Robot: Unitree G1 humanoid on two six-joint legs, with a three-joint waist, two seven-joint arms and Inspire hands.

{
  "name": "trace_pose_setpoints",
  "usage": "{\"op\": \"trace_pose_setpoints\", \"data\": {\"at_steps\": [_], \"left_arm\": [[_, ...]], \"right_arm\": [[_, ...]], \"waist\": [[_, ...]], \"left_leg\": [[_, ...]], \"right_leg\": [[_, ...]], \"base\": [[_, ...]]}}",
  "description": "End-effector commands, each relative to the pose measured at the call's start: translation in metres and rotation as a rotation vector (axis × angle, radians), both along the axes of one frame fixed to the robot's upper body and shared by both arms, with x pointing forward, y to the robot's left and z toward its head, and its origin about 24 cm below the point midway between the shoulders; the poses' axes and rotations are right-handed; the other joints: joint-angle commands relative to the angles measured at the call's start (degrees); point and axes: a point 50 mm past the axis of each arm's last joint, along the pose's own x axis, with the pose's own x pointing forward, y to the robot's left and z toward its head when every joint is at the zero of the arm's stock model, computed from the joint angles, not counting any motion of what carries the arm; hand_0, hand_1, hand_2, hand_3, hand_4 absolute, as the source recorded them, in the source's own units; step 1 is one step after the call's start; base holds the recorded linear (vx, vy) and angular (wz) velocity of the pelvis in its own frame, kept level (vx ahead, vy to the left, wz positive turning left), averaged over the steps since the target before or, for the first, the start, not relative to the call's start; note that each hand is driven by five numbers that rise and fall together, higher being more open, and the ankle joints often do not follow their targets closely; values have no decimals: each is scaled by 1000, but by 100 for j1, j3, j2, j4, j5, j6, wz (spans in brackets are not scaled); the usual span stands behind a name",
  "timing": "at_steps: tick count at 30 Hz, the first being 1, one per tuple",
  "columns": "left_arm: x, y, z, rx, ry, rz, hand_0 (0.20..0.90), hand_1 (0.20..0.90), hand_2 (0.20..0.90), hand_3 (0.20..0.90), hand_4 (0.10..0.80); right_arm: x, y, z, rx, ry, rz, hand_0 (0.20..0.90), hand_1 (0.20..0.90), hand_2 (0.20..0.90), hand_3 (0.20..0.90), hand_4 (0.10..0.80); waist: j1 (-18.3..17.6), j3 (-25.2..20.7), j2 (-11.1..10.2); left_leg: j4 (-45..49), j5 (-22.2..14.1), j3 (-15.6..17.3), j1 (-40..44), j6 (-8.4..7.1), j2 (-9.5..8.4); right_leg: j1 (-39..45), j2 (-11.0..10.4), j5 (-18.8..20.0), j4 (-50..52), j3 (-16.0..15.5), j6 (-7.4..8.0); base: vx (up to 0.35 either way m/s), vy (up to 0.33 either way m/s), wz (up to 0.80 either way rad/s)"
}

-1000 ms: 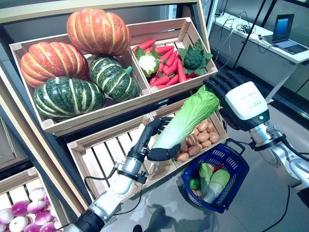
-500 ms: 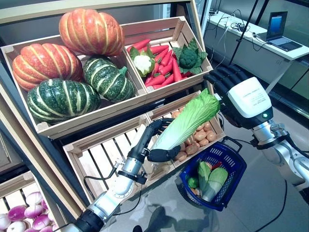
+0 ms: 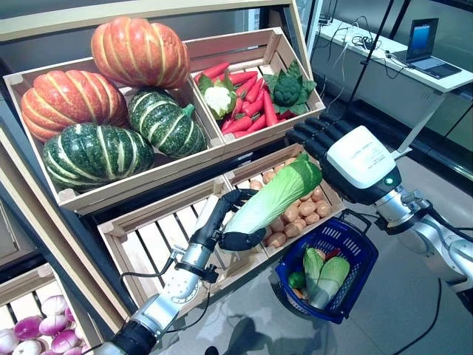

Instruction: Put vegetables into the basket

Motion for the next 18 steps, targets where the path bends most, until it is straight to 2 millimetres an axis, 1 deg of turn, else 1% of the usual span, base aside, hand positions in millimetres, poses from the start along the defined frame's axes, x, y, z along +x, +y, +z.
{"op": "trace_pose_setpoints", "data": {"at_steps": [1,5,10,11,12,14,18], "left_arm": [[23,-15,60,-94,-311,-84,300,300,300,300,400],[24,-18,61,-93,-317,-93,300,300,300,300,400],[22,-21,63,-84,-332,-117,300,300,300,300,400],[22,-21,63,-82,-333,-118,300,300,300,300,400],[22,-23,64,-77,-338,-126,300,300,300,300,400],[22,-24,65,-75,-339,-135,300,300,300,300,400],[23,-27,67,-73,-340,-156,300,300,300,300,400]], "right_arm": [[-12,33,36,-5,-8,195,900,900,900,900,800],[-11,40,30,-70,85,195,900,900,900,900,800],[0,41,13,-136,320,112,900,900,900,900,800],[1,41,11,-133,339,105,900,900,900,900,800],[4,41,3,-136,425,78,900,900,900,900,800],[8,42,-5,-119,498,67,900,900,900,900,800],[14,48,-14,-85,594,85,900,900,900,900,800]], "waist": [[73,-443,-216],[76,-446,-240],[107,-447,-268],[108,-446,-271],[120,-438,-280],[134,-424,-289],[170,-420,-297]], "left_leg": [[7,-807,58,285,49,-60],[7,-794,62,284,44,-59],[7,-751,55,274,23,-48],[7,-748,55,272,21,-46],[7,-731,51,269,14,-41],[7,-715,40,271,10,-40],[7,-698,12,272,-2,-35]], "right_leg": [[-201,-44,215,5,-35,-45],[-200,-50,228,5,-48,-44],[-193,-61,252,5,-74,-48],[-194,-62,255,5,-78,-48],[-189,-68,265,5,-88,-52],[-180,-72,275,5,-99,-56],[-170,-74,287,5,-123,-59]], "base": [[0,0,0],[0,0,0],[0,0,0],[0,0,0],[0,0,0],[0,0,0],[0,0,0]]}}
